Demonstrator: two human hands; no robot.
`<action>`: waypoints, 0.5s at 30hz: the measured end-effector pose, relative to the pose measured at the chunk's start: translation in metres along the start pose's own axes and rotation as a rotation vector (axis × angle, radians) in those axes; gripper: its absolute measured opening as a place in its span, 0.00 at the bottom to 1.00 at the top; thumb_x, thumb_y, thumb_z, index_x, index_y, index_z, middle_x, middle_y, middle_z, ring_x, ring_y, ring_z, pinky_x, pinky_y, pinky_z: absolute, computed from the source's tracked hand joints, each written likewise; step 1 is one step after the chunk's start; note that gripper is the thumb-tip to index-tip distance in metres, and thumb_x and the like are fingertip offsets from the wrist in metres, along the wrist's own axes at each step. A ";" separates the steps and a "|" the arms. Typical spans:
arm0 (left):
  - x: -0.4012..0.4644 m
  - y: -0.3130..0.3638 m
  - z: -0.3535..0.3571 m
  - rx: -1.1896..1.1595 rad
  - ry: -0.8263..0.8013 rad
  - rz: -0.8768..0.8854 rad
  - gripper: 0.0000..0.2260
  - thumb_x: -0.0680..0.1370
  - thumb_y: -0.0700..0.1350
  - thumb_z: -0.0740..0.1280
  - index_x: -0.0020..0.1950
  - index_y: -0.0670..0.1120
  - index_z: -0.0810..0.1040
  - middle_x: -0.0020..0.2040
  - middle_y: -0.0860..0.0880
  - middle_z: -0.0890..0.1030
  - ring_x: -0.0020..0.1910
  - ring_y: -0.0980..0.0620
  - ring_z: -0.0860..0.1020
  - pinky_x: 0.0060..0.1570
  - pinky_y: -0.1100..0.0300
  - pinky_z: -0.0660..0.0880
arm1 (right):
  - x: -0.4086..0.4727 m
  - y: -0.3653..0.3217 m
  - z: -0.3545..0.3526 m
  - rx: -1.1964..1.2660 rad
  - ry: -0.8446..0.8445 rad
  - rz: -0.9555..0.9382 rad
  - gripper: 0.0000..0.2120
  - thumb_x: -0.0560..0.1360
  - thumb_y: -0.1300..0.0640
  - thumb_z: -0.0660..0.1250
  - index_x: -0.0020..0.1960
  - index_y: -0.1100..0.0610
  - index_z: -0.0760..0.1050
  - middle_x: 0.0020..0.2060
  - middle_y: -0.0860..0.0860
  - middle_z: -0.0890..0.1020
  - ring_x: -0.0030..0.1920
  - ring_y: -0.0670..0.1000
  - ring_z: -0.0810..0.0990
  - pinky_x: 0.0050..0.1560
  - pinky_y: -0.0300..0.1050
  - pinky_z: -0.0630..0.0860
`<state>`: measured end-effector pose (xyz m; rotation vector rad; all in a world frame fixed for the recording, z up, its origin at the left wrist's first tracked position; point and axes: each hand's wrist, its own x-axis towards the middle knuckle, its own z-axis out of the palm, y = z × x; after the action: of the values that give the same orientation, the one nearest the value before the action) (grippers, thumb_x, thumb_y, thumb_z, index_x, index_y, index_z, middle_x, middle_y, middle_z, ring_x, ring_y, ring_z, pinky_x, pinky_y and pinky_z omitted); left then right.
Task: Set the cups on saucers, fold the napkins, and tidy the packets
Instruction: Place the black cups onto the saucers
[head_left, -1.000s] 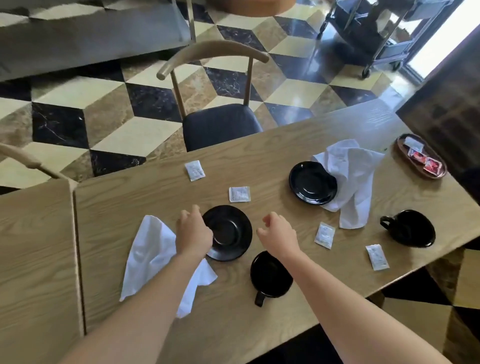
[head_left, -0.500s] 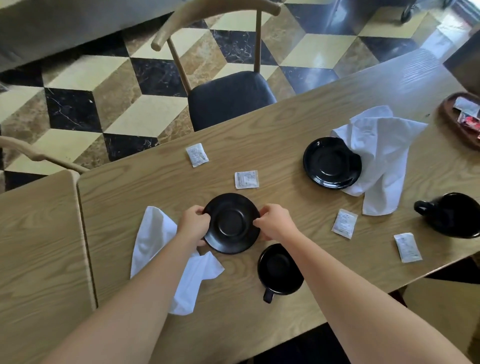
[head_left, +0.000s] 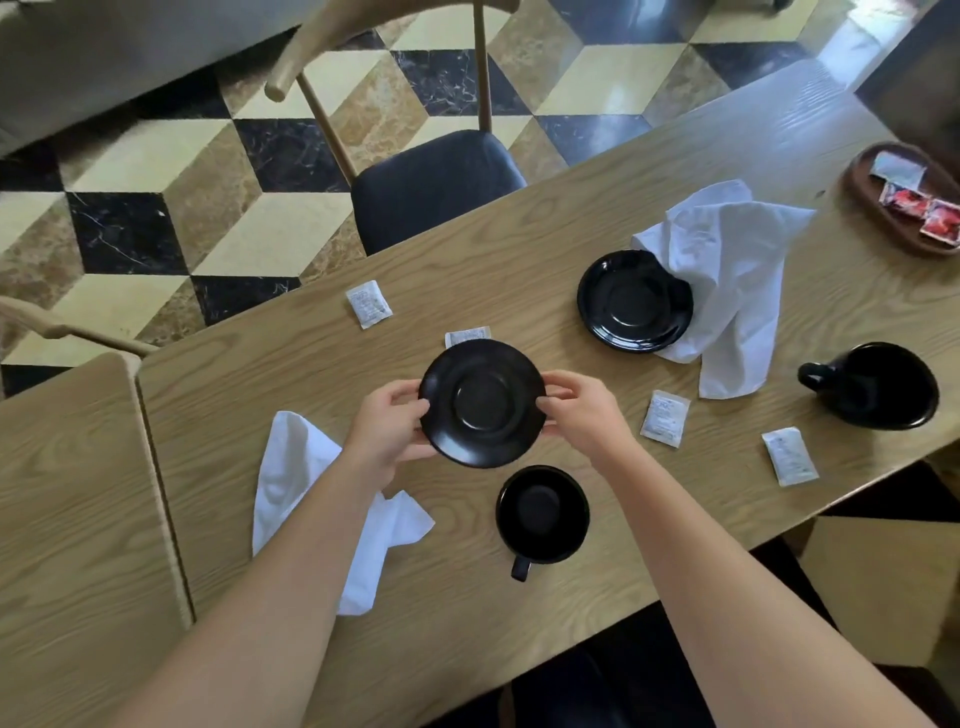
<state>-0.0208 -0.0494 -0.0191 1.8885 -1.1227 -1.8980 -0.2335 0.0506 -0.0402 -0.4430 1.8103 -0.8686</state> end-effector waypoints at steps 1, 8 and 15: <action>-0.003 0.002 0.007 -0.001 -0.017 0.023 0.11 0.80 0.36 0.65 0.60 0.46 0.81 0.54 0.45 0.85 0.45 0.41 0.87 0.38 0.49 0.84 | -0.004 0.002 -0.010 0.043 0.010 -0.007 0.16 0.77 0.67 0.66 0.59 0.52 0.83 0.47 0.54 0.87 0.49 0.55 0.87 0.50 0.51 0.85; -0.020 0.013 0.083 0.171 -0.128 0.082 0.11 0.77 0.33 0.69 0.56 0.44 0.81 0.45 0.46 0.85 0.32 0.52 0.85 0.31 0.59 0.80 | -0.048 0.035 -0.085 0.267 0.141 -0.019 0.17 0.76 0.69 0.65 0.55 0.53 0.84 0.45 0.51 0.88 0.48 0.49 0.87 0.42 0.42 0.83; -0.035 0.004 0.161 0.580 -0.218 0.195 0.04 0.76 0.35 0.70 0.45 0.42 0.84 0.44 0.42 0.86 0.41 0.47 0.85 0.41 0.57 0.83 | -0.076 0.083 -0.145 0.232 0.286 0.050 0.13 0.79 0.65 0.66 0.56 0.50 0.81 0.51 0.52 0.86 0.52 0.50 0.85 0.41 0.41 0.83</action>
<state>-0.1672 0.0268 -0.0112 1.7524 -2.0236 -1.8299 -0.3277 0.2075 -0.0220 -0.1289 1.9390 -1.1366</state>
